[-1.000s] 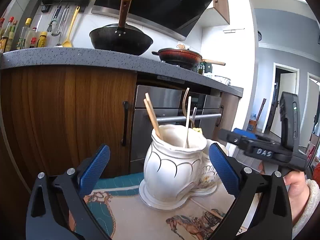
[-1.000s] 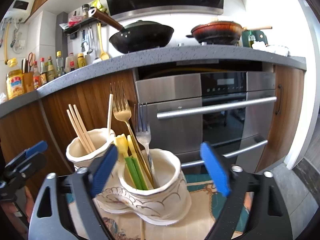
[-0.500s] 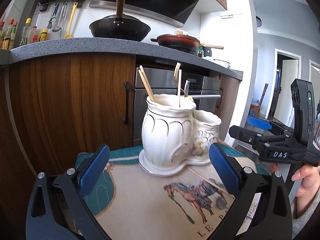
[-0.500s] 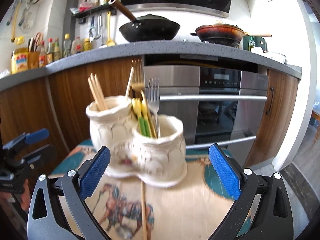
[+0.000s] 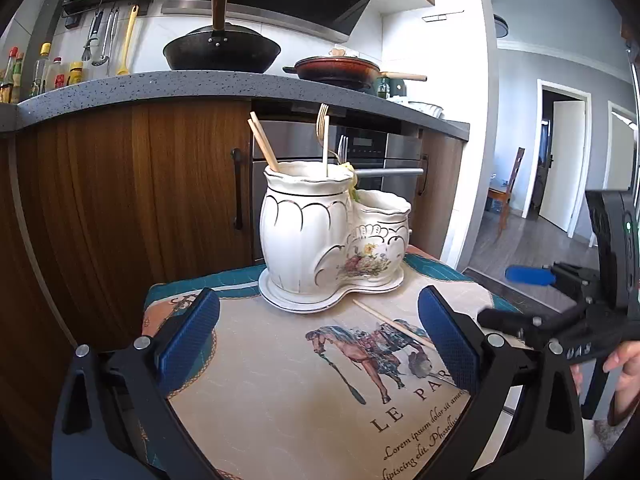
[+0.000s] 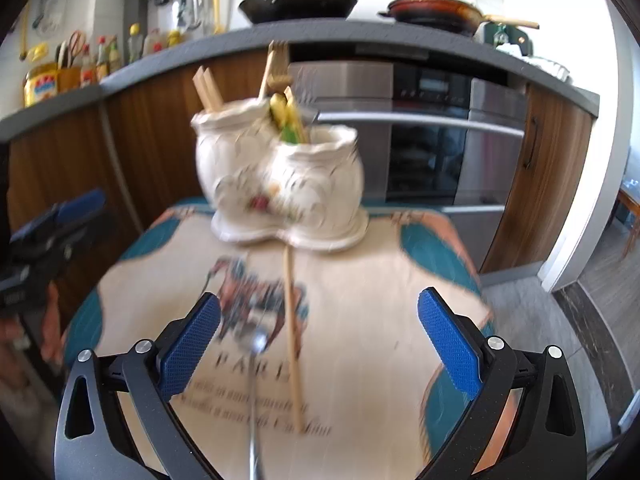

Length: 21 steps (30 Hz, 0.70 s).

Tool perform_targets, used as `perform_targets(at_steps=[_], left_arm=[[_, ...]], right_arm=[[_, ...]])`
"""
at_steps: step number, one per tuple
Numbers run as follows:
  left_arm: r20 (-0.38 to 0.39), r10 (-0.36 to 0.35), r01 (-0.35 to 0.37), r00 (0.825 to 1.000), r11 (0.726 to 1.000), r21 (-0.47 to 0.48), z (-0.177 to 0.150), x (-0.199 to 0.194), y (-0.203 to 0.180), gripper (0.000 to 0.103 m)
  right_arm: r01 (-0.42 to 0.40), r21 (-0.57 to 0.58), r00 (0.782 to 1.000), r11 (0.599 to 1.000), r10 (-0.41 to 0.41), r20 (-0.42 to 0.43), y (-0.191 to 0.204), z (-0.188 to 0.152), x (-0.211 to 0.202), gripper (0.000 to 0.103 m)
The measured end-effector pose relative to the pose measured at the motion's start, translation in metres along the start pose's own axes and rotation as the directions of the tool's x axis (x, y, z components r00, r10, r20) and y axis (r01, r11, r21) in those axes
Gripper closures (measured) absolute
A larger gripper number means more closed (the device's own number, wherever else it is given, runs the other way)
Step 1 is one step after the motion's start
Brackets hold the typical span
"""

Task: Organize utensils
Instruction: 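Lower both tools back to the placemat, then grasp a flower-handled silver spoon with the right tool while the left tool grasps a chopstick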

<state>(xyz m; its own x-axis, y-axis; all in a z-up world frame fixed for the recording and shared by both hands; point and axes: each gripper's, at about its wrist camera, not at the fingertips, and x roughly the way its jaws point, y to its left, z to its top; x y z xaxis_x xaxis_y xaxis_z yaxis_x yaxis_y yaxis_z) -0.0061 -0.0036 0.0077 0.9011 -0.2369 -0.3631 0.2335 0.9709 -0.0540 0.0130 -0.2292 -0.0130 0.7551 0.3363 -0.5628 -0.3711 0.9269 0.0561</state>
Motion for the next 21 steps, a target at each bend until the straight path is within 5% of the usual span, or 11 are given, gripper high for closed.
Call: perform_targets(at_steps=[10,21], left_arm=[[-0.025,-0.009,0.01,1.0,1.0,0.021,-0.006,0.004,0.007,0.005],[-0.03,-0.025,0.024,0.999,0.999,-0.032,-0.005,0.004,0.015,0.006]], right_arm=[[-0.021,-0.121,0.989,0.992,0.003,-0.15,0.043,-0.024,0.016,0.009],[-0.06,-0.112,0.964,0.992,0.028,-0.263,0.049,-0.033,0.038,0.059]])
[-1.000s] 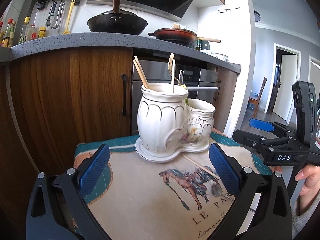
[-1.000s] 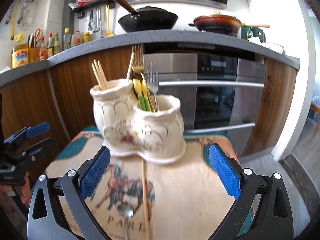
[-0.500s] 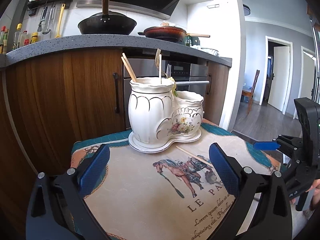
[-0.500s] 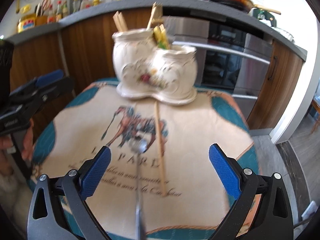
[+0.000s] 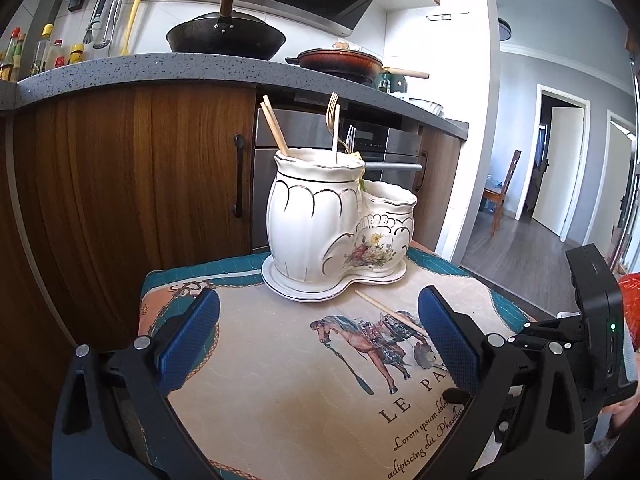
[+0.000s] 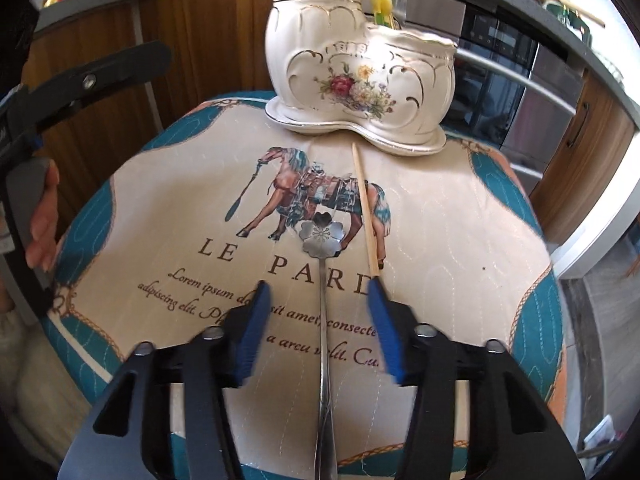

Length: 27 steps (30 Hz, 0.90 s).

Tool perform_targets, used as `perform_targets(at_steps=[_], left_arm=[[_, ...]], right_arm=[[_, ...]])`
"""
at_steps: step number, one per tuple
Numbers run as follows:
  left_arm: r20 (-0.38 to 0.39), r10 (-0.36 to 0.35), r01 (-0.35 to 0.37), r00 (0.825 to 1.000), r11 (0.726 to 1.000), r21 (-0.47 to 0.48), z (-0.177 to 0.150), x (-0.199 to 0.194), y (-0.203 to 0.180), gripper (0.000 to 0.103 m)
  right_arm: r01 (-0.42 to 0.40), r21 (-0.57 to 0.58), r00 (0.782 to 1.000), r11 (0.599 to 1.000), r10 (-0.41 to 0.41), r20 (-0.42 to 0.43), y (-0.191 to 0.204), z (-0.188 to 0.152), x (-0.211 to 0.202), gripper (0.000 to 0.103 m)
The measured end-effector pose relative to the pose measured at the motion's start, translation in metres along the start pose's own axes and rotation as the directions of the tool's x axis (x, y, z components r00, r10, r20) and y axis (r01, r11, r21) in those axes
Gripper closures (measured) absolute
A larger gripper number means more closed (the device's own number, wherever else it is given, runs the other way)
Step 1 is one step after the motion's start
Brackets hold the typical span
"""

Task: Organize utensils
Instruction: 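Grasp a flower-handled silver spoon with the right tool while the left tool grasps a chopstick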

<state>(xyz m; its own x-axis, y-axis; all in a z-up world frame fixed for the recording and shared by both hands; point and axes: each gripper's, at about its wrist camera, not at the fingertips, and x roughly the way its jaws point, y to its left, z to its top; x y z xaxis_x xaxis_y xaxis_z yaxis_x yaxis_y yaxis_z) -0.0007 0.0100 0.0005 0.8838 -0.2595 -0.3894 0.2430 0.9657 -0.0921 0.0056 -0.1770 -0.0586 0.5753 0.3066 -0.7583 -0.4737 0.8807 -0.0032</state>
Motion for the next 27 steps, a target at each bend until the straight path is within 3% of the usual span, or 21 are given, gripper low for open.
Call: perform_targets(at_steps=[6,8,10,16,20,24,27], left_arm=[[-0.005,-0.001,0.001,1.0,1.0,0.02,-0.001,0.002,-0.004,0.006],[-0.006,-0.001,0.001,1.0,1.0,0.024,-0.001,0.002,-0.004,0.006],[-0.01,0.0,0.0,1.0,1.0,0.022,-0.001,0.002,-0.004,0.006],[-0.055,0.021,-0.021,0.998,1.0,-0.01,0.001,0.01,-0.008,0.006],[-0.115,0.036,-0.039,0.993,0.999,-0.023,0.004,0.023,-0.022,0.006],[-0.179,0.053,-0.051,0.982,0.999,0.012,0.002,0.042,-0.046,0.006],[-0.264,0.038,-0.033,0.964,0.999,0.023,-0.005,0.067,-0.067,0.006]], right_arm=[[-0.047,0.039,0.999,0.998,0.048,-0.007,-0.006,0.001,0.002,0.077],[-0.063,0.061,0.998,0.996,0.063,-0.006,-0.011,0.001,0.002,0.091],[-0.088,0.089,0.996,0.992,0.089,-0.001,-0.016,0.001,0.003,0.099],[-0.137,0.108,0.988,0.985,0.129,0.08,-0.023,-0.002,-0.008,0.099],[-0.133,0.151,0.977,0.98,0.105,0.183,-0.044,-0.002,-0.03,0.099],[-0.105,0.198,0.951,0.975,0.04,0.307,-0.069,-0.005,-0.056,0.099],[-0.095,0.224,0.931,0.97,0.007,0.365,-0.08,-0.009,-0.067,0.099]])
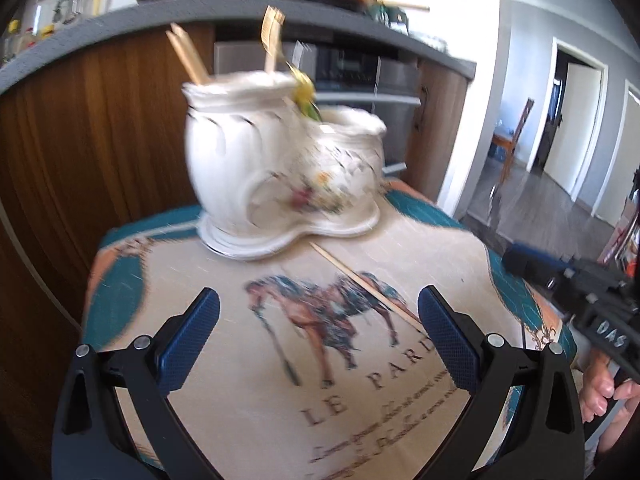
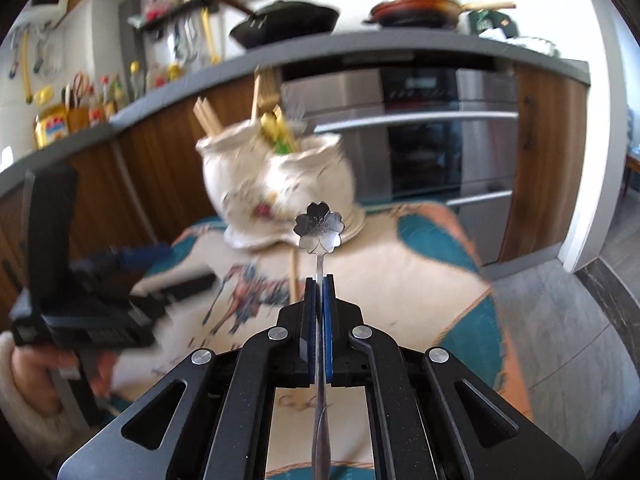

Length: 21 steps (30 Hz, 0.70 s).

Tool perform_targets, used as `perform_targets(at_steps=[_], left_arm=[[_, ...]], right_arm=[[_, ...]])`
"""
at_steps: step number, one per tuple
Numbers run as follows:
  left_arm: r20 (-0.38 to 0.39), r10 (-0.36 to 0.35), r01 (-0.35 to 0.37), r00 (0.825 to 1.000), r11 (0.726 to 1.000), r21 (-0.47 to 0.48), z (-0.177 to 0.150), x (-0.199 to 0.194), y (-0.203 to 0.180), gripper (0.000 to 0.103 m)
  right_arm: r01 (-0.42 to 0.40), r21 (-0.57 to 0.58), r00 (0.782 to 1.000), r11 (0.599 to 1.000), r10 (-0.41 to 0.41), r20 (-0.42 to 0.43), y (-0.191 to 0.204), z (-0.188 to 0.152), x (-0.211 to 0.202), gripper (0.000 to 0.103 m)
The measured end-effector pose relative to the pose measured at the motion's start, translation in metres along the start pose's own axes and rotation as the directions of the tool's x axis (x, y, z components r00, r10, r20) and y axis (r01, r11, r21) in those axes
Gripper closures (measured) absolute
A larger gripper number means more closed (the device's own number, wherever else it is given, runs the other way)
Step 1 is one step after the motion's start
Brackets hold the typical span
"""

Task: Organize utensils
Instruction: 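Grasp a flower-handled silver spoon with the right tool while the left tool grasps a chopstick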

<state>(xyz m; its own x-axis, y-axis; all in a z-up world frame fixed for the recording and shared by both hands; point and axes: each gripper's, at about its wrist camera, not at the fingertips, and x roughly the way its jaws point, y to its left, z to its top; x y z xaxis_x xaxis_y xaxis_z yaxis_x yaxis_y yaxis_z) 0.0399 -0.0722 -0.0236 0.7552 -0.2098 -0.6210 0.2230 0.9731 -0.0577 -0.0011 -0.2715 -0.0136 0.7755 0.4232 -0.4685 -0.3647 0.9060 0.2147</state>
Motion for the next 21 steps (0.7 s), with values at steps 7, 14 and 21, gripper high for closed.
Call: perform_targets(at_steps=[7,14,21], left_arm=[[-0.14,0.052,-0.045,0.989,0.998,0.05,0.005,0.05,-0.042,0.008],[-0.234,0.103,-0.072,0.967,0.988,0.135,0.006,0.074,-0.063,0.051],[-0.267,0.028,-0.002,0.963,0.995,0.098,0.0,0.061,-0.036,0.093]], right_arm=[[-0.023,0.065,0.999,0.998,0.021,0.027,-0.021,0.0,-0.006,0.099],[-0.04,0.064,0.999,0.997,0.038,0.038,-0.023,-0.002,-0.012,0.099],[-0.068,0.047,0.997,0.997,0.066,0.047,-0.019,-0.002,-0.017,0.099]])
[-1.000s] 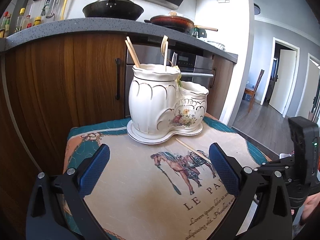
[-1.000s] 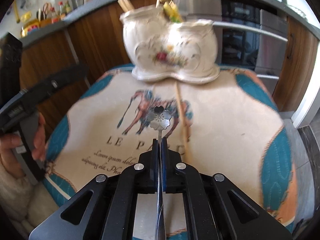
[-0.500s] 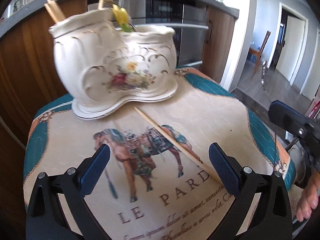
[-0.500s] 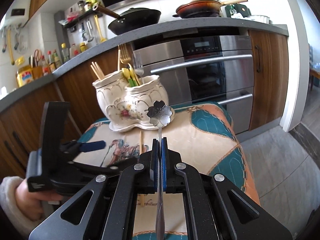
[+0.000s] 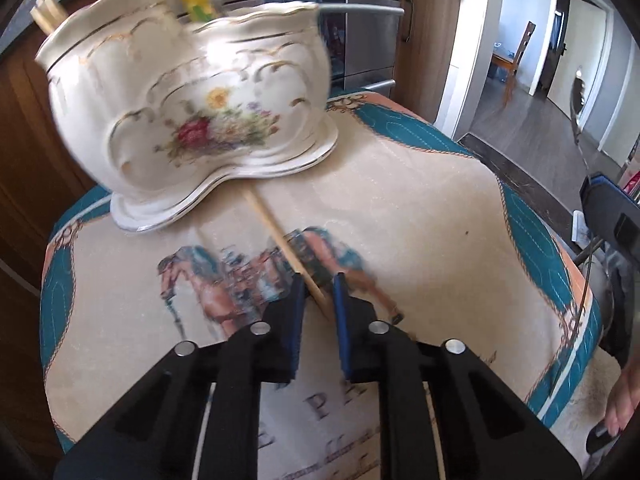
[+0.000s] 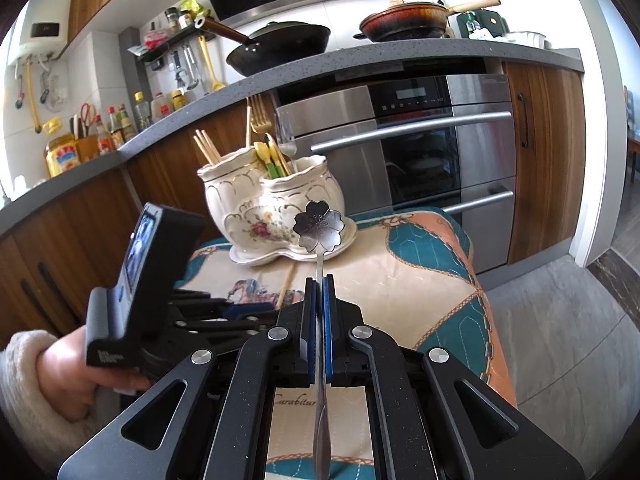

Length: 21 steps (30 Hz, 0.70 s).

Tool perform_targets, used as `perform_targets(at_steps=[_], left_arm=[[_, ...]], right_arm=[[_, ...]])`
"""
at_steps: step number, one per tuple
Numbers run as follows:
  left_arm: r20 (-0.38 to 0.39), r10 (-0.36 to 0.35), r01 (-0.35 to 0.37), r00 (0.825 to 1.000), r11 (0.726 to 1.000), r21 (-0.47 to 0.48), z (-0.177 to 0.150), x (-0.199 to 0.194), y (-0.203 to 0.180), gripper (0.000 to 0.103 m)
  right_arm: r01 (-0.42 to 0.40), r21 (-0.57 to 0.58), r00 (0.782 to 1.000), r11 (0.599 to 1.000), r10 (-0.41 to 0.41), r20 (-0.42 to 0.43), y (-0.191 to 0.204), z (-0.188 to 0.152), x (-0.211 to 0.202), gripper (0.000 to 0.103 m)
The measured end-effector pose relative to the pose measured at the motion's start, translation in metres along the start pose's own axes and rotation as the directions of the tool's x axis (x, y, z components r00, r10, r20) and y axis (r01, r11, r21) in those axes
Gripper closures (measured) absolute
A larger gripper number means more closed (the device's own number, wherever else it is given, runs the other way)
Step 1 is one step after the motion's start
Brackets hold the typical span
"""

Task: Organize utensils
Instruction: 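Grasp a flower-handled silver spoon with the right tool while the left tool grasps a chopstick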

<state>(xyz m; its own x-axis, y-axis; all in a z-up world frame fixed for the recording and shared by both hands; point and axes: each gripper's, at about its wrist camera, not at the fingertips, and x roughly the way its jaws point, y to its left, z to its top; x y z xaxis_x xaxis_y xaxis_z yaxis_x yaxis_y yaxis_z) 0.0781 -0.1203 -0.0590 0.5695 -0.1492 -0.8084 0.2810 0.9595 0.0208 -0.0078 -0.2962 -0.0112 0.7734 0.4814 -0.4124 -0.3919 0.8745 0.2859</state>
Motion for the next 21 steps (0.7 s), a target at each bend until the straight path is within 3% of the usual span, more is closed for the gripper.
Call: perform_targets(at_steps=[5,13,15,21], left_arm=[[-0.039,-0.011,0.011,0.999,1.0,0.012,-0.02,-0.019,0.022,0.098],[-0.1,-0.022,0.033,0.995,0.993,0.114,-0.057,-0.053,0.028,0.098],[-0.104,-0.023,0.035,0.994,0.993,0.112,-0.059,-0.054,0.029,0.092],[-0.106,-0.026,0.035,0.994,0.995,0.088,-0.057,-0.049,0.036,0.088]], right_arm=[[-0.009,-0.004,1.0,1.0,0.009,0.003,0.003,0.0,-0.002,0.099],[-0.011,-0.014,1.0,1.0,0.011,-0.002,0.011,-0.002,0.0,0.099],[-0.01,-0.019,1.0,1.0,0.01,-0.006,0.012,-0.003,0.001,0.099],[-0.003,-0.047,1.0,0.999,0.003,-0.015,0.021,-0.007,0.004,0.099]])
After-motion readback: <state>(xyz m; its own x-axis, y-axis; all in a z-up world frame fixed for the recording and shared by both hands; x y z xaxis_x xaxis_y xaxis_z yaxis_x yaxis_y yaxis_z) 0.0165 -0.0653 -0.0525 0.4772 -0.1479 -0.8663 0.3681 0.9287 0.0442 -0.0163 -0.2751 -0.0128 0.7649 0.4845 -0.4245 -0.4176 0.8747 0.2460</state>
